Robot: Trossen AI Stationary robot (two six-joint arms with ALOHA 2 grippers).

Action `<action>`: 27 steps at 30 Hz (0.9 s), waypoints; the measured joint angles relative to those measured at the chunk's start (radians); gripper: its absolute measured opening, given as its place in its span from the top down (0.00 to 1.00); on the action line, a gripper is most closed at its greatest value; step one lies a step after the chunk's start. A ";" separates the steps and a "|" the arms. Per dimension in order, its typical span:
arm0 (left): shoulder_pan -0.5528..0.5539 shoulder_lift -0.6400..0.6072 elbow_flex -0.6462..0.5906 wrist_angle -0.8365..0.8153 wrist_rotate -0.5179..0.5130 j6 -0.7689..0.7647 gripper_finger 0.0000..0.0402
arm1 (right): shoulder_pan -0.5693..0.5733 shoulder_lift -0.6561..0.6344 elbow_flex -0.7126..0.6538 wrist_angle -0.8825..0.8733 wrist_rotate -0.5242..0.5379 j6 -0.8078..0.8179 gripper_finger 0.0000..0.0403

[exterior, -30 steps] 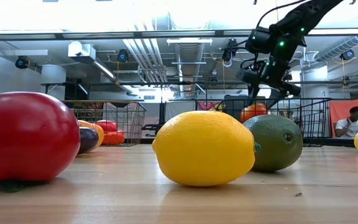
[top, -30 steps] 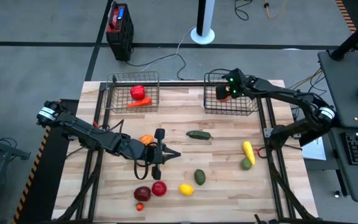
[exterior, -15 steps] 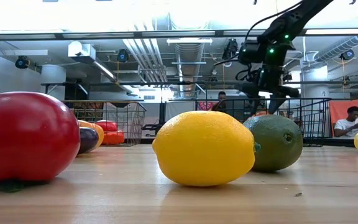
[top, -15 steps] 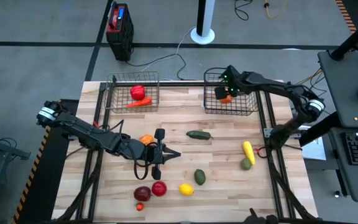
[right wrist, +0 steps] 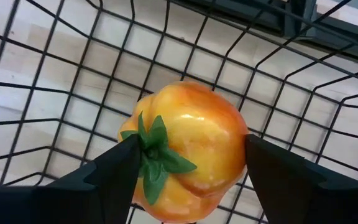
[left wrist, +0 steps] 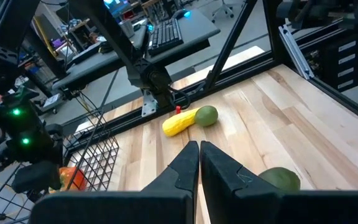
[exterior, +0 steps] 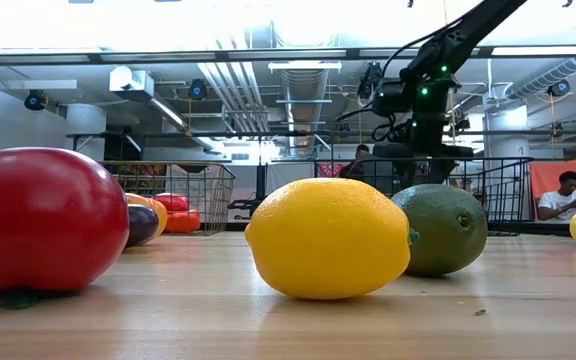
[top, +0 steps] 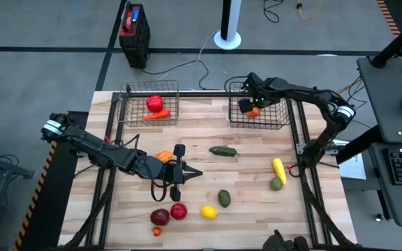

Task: Sort produce into baskets
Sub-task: Put the large tomato into the black wire basket, then put the lime into the black wire basket

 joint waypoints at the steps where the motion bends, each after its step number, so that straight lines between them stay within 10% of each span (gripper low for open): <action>1: 0.000 0.000 0.000 -0.001 0.000 0.000 1.00 | 0.000 0.002 0.000 0.000 0.000 -0.004 0.34; 27: 0.000 0.000 0.000 -0.008 0.000 0.000 1.00 | 0.000 -0.021 0.007 -0.022 0.003 -0.027 0.21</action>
